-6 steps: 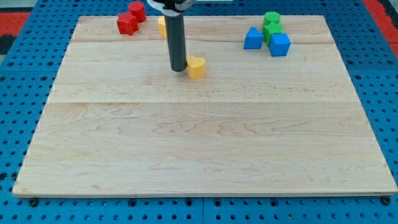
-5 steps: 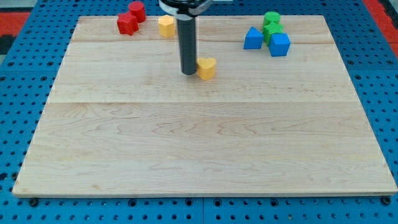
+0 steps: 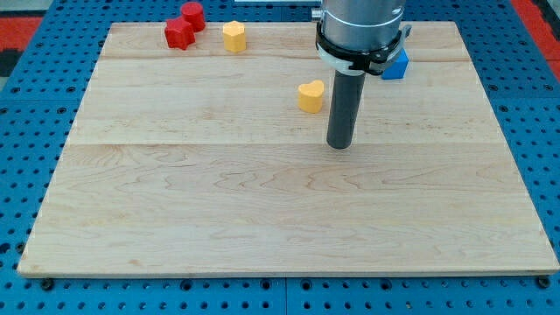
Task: Slide the blue cube closer to yellow heart
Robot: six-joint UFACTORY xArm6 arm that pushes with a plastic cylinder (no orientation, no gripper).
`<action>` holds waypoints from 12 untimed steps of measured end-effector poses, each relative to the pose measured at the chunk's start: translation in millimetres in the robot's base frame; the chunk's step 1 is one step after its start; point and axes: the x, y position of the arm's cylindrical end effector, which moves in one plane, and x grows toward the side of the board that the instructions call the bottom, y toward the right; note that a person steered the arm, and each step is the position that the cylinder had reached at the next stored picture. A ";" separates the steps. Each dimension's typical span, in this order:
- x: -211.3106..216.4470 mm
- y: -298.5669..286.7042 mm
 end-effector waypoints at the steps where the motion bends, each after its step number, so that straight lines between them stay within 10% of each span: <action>1: 0.0 2.5; 6: -88.7 155.1; 12: -154.6 69.6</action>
